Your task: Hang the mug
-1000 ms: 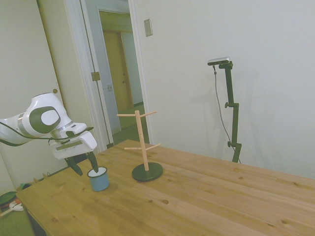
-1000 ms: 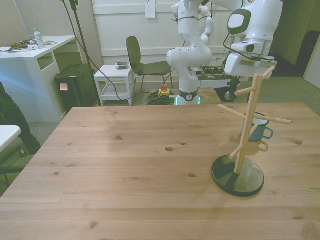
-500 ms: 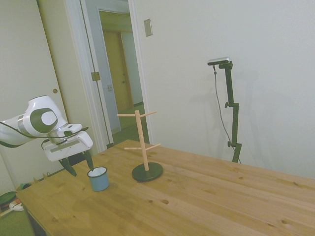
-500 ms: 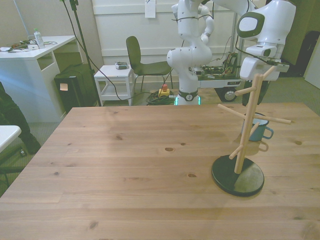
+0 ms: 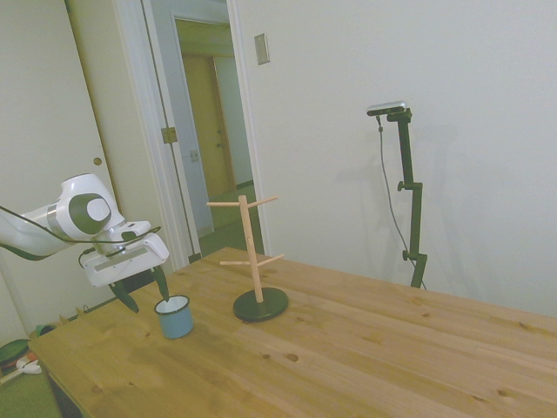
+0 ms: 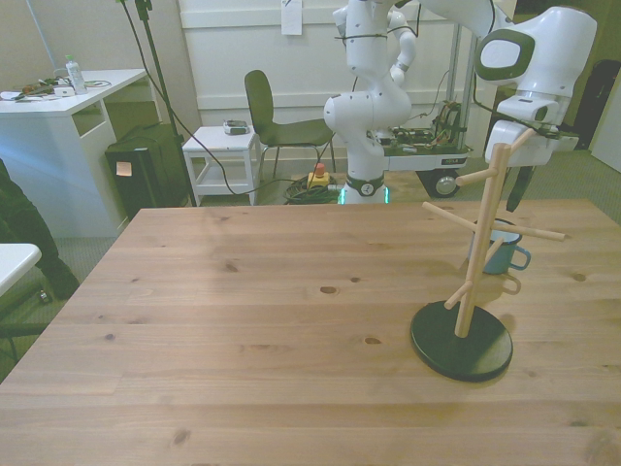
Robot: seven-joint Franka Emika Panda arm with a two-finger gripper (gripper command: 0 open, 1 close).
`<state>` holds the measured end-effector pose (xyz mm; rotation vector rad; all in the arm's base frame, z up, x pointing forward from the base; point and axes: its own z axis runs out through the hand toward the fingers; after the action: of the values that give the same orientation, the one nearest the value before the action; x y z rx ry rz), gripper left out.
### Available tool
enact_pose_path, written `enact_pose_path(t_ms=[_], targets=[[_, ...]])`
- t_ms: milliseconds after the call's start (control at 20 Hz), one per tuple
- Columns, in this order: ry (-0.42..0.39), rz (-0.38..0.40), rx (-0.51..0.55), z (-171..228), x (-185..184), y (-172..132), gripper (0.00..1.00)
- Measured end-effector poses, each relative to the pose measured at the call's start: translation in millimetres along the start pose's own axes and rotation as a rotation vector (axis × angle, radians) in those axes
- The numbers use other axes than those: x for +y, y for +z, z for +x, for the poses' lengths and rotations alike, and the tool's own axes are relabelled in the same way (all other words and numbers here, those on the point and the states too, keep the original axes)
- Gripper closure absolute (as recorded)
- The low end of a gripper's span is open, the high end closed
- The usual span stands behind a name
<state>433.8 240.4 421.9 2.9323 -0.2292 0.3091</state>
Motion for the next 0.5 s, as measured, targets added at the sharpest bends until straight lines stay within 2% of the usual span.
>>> enact_pose_path(t_ms=[300,500], targets=[[-0.036,-0.028,-0.030,-2.3,-9.4,23.1,0.00],[-0.047,-0.032,-0.034,-4.0,-14.9,27.2,0.00]])
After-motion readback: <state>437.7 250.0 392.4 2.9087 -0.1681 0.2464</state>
